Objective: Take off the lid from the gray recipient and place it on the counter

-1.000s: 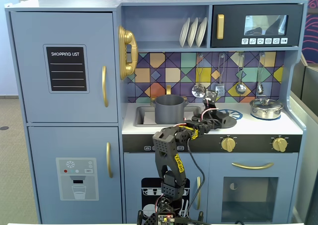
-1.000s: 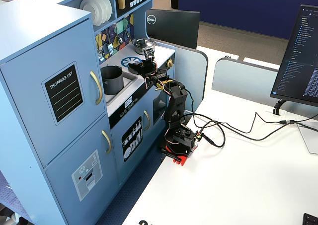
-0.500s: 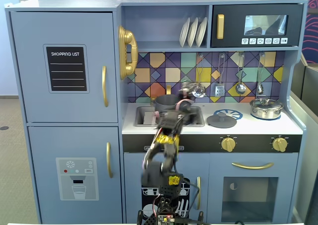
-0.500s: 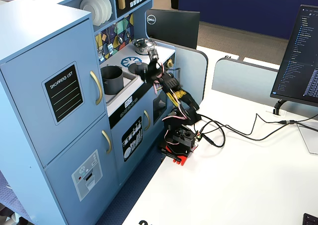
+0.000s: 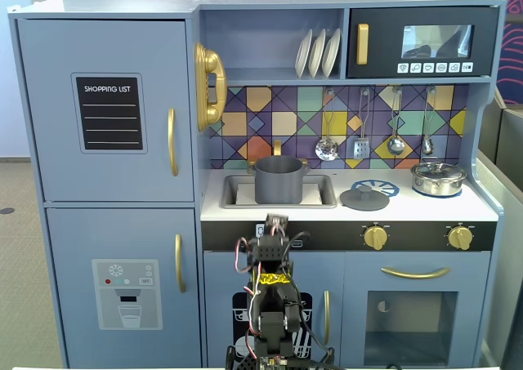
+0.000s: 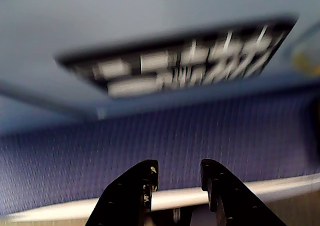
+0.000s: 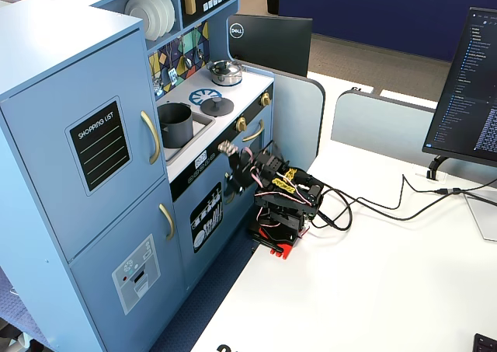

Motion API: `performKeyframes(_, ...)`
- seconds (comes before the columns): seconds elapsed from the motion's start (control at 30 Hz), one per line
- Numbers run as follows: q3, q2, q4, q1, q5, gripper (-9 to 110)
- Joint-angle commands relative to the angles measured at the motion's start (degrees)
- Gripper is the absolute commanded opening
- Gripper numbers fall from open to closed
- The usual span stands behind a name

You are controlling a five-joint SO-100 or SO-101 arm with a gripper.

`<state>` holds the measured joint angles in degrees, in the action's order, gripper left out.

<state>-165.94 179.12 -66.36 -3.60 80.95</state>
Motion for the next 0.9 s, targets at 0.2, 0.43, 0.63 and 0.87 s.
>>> performKeyframes(0.2,-6.1,2.9,-9.9,0.5,-4.3,0)
performKeyframes(0.43,-6.1,3.0,-21.3,3.9,6.6,2)
performKeyframes(0.63,-6.1,3.0,-21.3,5.4,6.4,4)
performKeyframes(0.87,-6.1,3.0,-21.3,5.4,6.1,6)
